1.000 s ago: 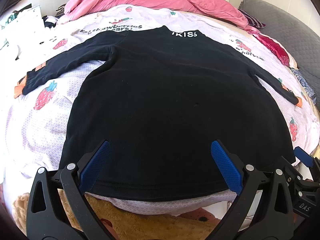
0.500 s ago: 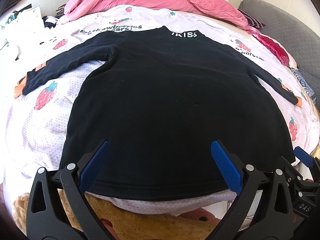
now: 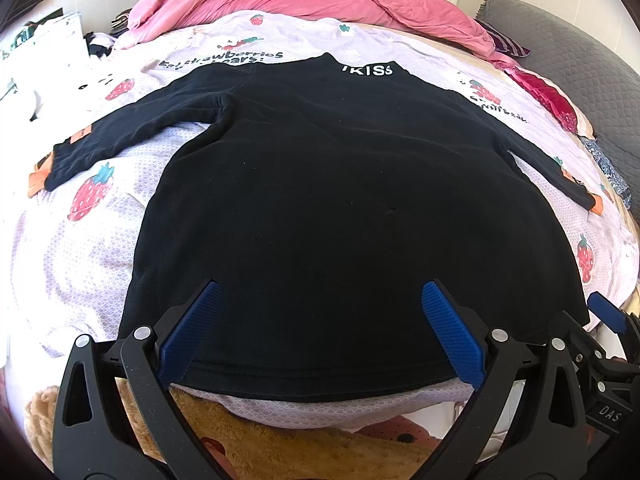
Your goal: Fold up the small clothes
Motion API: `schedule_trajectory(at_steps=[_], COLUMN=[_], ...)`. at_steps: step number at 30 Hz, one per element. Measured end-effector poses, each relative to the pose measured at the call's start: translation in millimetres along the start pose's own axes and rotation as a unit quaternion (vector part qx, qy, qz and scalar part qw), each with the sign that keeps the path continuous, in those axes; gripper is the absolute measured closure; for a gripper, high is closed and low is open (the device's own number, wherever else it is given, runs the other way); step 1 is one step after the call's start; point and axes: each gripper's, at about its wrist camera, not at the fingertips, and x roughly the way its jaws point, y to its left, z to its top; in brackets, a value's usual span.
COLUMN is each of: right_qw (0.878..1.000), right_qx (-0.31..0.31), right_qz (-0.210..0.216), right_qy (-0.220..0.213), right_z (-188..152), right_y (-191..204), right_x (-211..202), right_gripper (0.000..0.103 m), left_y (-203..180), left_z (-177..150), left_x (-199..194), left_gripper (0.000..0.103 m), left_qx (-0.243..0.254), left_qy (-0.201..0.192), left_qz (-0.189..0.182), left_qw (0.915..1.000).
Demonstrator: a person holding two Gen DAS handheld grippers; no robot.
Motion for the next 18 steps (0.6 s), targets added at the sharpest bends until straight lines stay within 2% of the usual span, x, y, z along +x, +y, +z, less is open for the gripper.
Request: schedule_trajectory(at_steps=[18], right_qw=[1.0], right_qx=[-0.002], right_qz=[0.005], right_qy=[-0.002], right_z=[5.1], right_y=[0.1], right_x=[0.6], right_gripper=[0.004], left_y=[-1.3], left_z=[2.3], left_x=[1.6], left_gripper=[0.008], left_qx=[-0.002], left_qy=[0.001], left_qz=[0.001], left_qw=[1.0])
